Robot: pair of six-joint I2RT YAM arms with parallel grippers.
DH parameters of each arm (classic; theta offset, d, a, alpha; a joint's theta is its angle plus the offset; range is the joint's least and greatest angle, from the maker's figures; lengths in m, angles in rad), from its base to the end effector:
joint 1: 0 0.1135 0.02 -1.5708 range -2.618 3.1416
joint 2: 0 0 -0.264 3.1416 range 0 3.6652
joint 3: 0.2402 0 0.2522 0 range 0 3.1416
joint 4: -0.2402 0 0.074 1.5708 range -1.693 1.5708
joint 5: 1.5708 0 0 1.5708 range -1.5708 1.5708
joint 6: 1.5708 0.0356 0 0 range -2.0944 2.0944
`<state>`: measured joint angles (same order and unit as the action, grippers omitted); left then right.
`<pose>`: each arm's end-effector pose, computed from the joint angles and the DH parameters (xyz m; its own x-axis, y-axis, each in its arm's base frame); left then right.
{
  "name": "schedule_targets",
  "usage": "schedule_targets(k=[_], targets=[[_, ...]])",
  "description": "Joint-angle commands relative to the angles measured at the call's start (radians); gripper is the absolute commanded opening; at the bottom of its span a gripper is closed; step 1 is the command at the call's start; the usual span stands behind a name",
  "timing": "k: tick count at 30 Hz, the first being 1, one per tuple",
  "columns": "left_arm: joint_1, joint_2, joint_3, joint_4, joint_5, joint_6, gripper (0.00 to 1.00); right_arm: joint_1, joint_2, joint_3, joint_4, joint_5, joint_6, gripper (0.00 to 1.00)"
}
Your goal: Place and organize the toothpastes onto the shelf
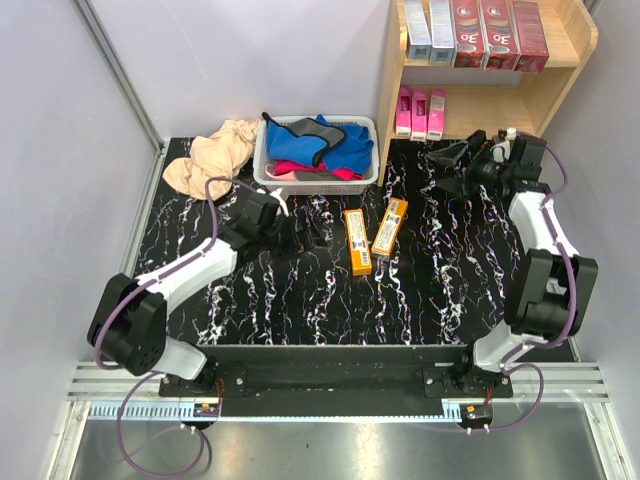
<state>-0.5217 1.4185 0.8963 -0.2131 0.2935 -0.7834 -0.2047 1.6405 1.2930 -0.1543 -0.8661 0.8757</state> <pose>0.2570 -0.1596 0.2318 -0.8800 -0.2733 -0.3885 0.0594 0.7482 -0.6609 0.3719 -0.0495 0.3032 -0.7027 0.6540 -0.2801 0.0272 0.4181 0.9080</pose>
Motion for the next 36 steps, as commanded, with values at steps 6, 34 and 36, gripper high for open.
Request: schedule_targets(k=[6,34,36], targets=[[-0.050,0.057,0.115,-0.011,-0.050,0.035,0.99,0.001,-0.330,-0.317,0.001,0.111,-0.096,1.00],[-0.167,0.517,0.627,-0.270,-0.284,0.133,0.99,0.005,-0.654,-0.771,-0.106,0.162,-0.227,1.00],[-0.178,0.554,0.680,-0.292,-0.289,0.142,0.99,0.007,-0.653,-0.774,-0.108,0.162,-0.230,1.00]])
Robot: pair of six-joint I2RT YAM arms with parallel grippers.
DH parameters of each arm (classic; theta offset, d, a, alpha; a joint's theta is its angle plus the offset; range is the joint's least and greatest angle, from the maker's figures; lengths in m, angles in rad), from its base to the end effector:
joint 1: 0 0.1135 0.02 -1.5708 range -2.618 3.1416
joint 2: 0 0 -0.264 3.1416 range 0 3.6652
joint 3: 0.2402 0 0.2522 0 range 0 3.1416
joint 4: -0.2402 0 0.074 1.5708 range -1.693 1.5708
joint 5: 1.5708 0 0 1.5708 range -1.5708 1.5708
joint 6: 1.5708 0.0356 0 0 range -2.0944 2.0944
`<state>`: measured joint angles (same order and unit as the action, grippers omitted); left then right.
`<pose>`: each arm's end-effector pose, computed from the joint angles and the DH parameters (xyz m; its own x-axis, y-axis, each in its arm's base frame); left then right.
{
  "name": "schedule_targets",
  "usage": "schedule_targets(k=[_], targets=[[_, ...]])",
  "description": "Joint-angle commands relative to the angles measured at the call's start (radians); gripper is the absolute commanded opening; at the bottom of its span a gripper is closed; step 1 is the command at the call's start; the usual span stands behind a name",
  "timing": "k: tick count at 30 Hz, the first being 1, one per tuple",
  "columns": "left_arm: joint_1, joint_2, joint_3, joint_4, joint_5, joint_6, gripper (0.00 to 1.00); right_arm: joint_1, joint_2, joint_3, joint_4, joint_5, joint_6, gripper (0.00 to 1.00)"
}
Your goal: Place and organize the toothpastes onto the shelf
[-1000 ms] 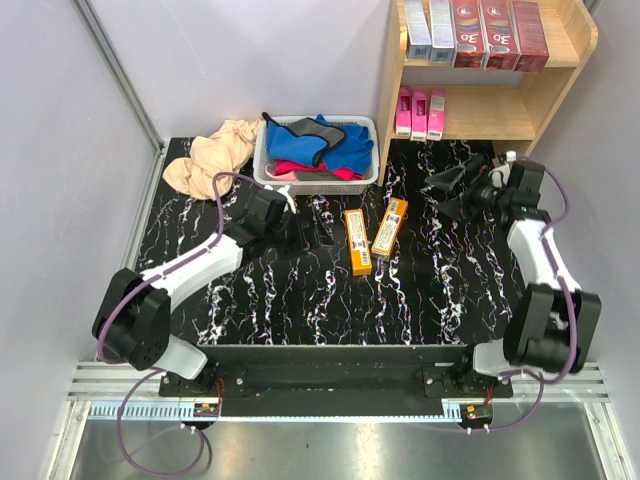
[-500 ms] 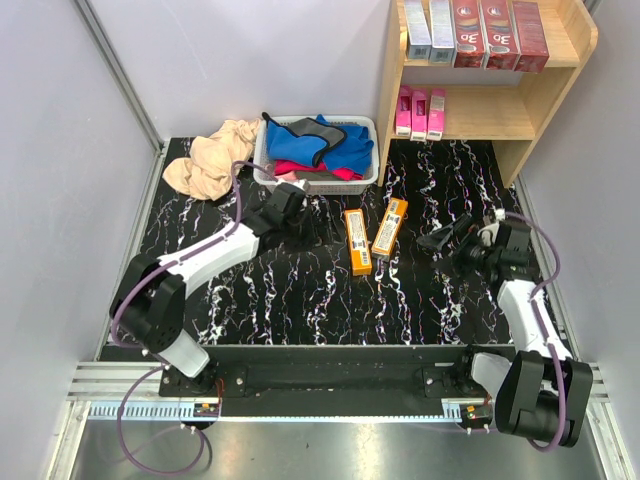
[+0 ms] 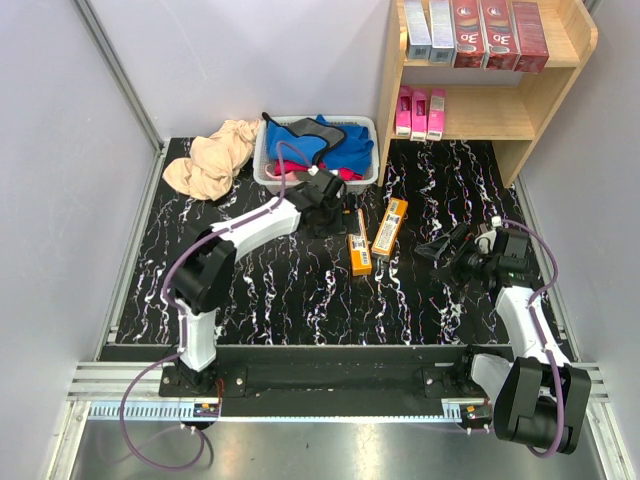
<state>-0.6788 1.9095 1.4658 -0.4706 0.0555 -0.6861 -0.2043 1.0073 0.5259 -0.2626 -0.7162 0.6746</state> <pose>0.3269 -0.2662 0.2248 -0.8909 -0.0940 -0.4444 0.1148 0.8999 -0.4207 0.1987 -0.0173 0.2081 -0.7177 0.6299 -0.2969 0.1643 0.5675 0.8068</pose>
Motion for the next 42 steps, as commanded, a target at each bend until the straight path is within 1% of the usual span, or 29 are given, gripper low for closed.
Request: schedule_targets(k=[1,7,13,17,18,20,22,23,26,30,35,37,42], targets=[[-0.024,0.095,0.125,-0.039,-0.051,0.048,0.99,0.005,-0.018,-0.009,-0.001,0.012,-0.030,1.00],[-0.053,0.189,0.220,-0.062,-0.132,0.066,0.99,0.005,0.002,-0.010,-0.003,0.011,-0.047,1.00],[-0.057,0.270,0.330,-0.105,-0.152,0.076,0.99,0.005,0.013,-0.013,-0.004,0.009,-0.058,1.00],[-0.059,0.333,0.415,-0.163,-0.175,0.080,0.97,0.005,0.013,-0.014,-0.006,0.006,-0.064,1.00],[-0.059,0.348,0.453,-0.175,-0.181,0.082,0.96,0.005,0.014,-0.015,-0.007,0.006,-0.064,1.00],[-0.064,0.385,0.482,-0.201,-0.195,0.089,0.91,0.005,0.013,-0.015,-0.009,0.006,-0.066,1.00],[-0.065,0.413,0.519,-0.220,-0.215,0.096,0.89,0.005,0.013,-0.018,-0.009,0.006,-0.067,1.00],[-0.065,0.421,0.530,-0.235,-0.218,0.097,0.85,0.005,0.013,-0.017,-0.009,0.008,-0.067,1.00],[-0.065,0.454,0.573,-0.267,-0.230,0.103,0.78,0.005,0.014,-0.017,-0.012,0.008,-0.070,1.00],[-0.067,0.485,0.600,-0.287,-0.237,0.120,0.62,0.005,0.010,-0.009,-0.015,-0.015,-0.084,1.00],[-0.067,0.459,0.578,-0.274,-0.224,0.118,0.56,0.005,0.004,0.017,-0.047,-0.014,-0.113,1.00],[-0.067,0.425,0.565,-0.248,-0.209,0.120,0.53,0.005,0.001,0.023,-0.055,-0.014,-0.115,1.00],[-0.064,0.321,0.515,-0.198,-0.149,0.119,0.49,0.008,-0.007,0.040,-0.069,-0.011,-0.119,1.00]])
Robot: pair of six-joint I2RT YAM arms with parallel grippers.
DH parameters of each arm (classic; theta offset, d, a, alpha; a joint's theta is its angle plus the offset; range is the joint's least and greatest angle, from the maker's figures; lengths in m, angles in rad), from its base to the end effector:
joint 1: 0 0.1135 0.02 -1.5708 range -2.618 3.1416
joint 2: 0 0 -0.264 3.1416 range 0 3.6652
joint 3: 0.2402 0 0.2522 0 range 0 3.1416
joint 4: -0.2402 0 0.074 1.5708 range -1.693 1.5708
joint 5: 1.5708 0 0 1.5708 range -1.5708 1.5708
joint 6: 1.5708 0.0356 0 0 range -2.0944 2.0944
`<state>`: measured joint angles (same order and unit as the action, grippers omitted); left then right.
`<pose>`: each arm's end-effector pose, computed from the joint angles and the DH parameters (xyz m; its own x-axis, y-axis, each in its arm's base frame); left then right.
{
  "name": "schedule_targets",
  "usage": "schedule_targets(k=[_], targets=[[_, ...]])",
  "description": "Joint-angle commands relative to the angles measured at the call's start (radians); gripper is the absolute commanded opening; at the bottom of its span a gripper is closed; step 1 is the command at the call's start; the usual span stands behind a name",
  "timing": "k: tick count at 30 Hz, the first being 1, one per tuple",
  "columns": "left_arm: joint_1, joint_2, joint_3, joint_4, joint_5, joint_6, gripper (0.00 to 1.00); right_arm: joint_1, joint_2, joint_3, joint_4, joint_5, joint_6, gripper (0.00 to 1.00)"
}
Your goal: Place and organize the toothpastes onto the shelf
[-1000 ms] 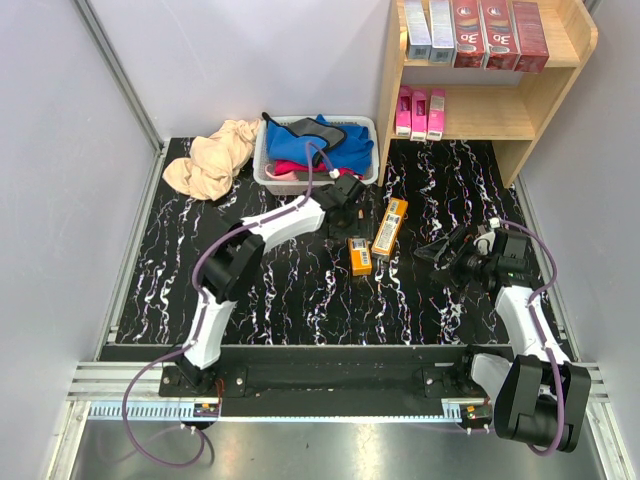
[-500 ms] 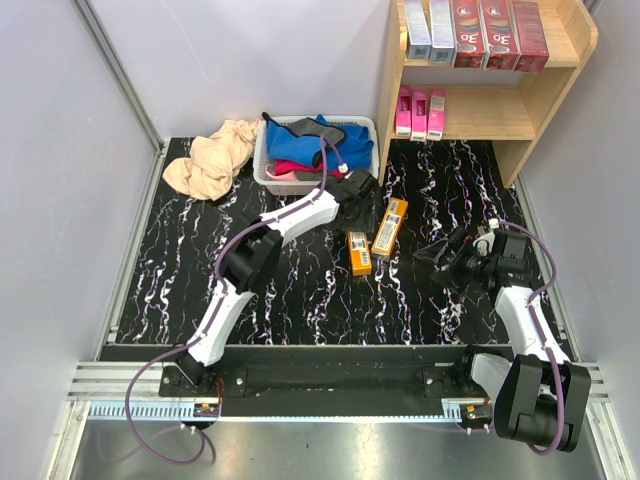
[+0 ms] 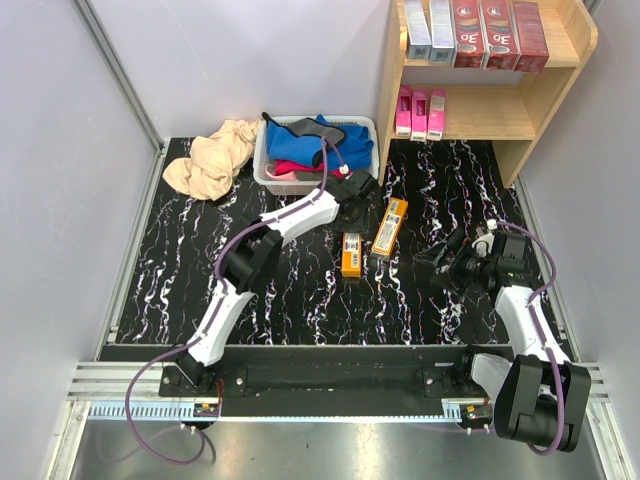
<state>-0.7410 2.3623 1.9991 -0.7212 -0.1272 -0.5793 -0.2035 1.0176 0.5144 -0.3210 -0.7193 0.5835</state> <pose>0.3787 -0.3404 0.1715 -0.8884 0.0768 -0.4526 0.1667 0.9726 -0.1621 0.1940 -0.0161 0.1986 -0.7576 0.5795 -0.3003 0.1572 0.6086 0.7778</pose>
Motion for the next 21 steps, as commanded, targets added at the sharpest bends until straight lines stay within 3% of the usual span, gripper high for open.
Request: schedule_targets(k=[1,9,12,21], targets=[[0.000,-0.150,-0.035,0.063,0.037,0.009,0.48,0.007,-0.020,0.062,-0.013,-0.005,-0.028,1.00],[0.048,-0.418,-0.221,0.201,0.148,-0.040,0.48,0.078,-0.045,0.151,-0.052,0.075,-0.033,1.00],[0.112,-0.532,-0.370,0.368,0.260,-0.102,0.49,0.154,-0.027,0.194,-0.047,0.135,-0.017,1.00],[0.316,-0.822,-0.859,0.753,0.503,-0.408,0.49,0.525,0.067,0.386,-0.016,0.403,0.033,1.00]])
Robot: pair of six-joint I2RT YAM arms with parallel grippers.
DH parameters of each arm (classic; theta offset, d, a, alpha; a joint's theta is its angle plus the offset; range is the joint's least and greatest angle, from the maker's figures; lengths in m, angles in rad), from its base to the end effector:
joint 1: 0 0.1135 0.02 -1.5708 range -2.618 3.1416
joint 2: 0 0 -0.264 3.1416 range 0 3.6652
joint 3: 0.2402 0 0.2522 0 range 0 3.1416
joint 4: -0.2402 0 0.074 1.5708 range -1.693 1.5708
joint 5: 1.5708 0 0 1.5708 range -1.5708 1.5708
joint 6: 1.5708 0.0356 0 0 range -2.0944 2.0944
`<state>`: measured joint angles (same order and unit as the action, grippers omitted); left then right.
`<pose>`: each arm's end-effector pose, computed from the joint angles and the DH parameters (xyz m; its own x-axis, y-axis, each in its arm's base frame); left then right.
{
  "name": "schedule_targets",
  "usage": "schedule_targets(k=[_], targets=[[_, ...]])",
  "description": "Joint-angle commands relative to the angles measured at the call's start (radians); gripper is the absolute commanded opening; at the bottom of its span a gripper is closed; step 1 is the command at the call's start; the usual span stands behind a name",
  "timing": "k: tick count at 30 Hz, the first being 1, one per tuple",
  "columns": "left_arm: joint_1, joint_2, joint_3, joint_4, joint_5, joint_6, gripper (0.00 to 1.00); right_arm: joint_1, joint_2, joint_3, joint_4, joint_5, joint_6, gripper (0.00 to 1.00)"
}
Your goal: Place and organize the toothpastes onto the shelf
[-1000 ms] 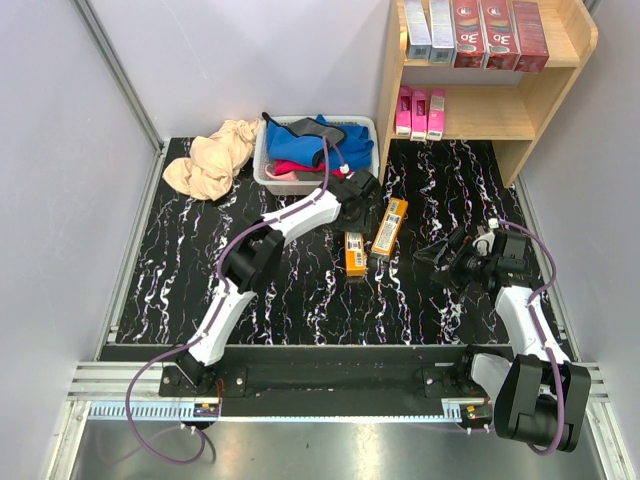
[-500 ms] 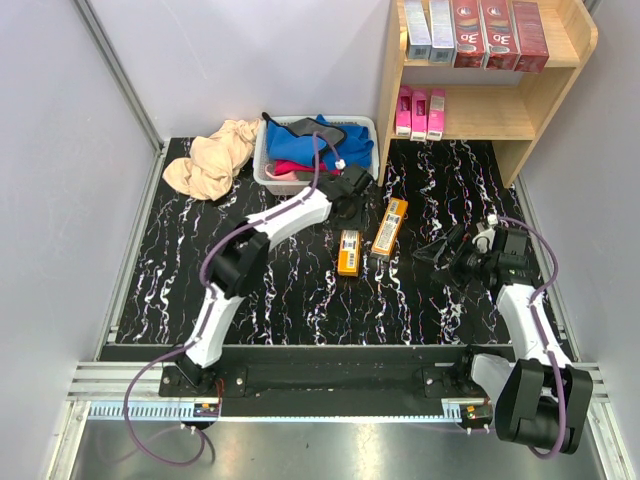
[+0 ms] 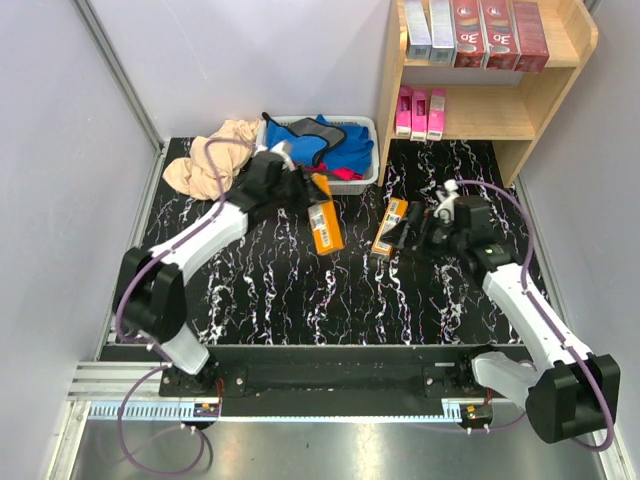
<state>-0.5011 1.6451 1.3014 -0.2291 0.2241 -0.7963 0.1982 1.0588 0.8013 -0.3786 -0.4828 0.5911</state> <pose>0.3311 -0.1904 0.2918 -0.7843 -0.3650 -0.5016 0.1024 0.7214 -0.6849 0.2200 0.0610 0.2766 -0.7848 0.3458 -0.5142 -0.1242 0.7251 0.6773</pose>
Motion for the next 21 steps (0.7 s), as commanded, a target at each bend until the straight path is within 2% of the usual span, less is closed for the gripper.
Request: schedule_targets(k=[1,5,8,12,16,20,21], targets=[[0.093,-0.132,-0.194,0.292,0.165,-0.219,0.49,0.156,0.039,0.111,0.049,0.218,0.029,1.00],[0.165,-0.176,-0.338,0.470,0.263,-0.365,0.49,0.382,0.082,0.176,0.053,0.380,0.026,1.00],[0.205,-0.183,-0.416,0.608,0.303,-0.452,0.49,0.493,0.138,0.226,0.061,0.477,0.019,1.00],[0.217,-0.191,-0.470,0.662,0.311,-0.501,0.49,0.659,0.220,0.277,0.086,0.604,0.018,1.00],[0.219,-0.194,-0.488,0.677,0.323,-0.511,0.49,0.728,0.309,0.308,0.127,0.702,0.015,0.97],[0.222,-0.203,-0.502,0.694,0.330,-0.515,0.50,0.741,0.357,0.340,0.162,0.737,-0.007,0.83],[0.222,-0.202,-0.507,0.697,0.330,-0.518,0.50,0.741,0.363,0.349,0.167,0.743,-0.016,0.76]])
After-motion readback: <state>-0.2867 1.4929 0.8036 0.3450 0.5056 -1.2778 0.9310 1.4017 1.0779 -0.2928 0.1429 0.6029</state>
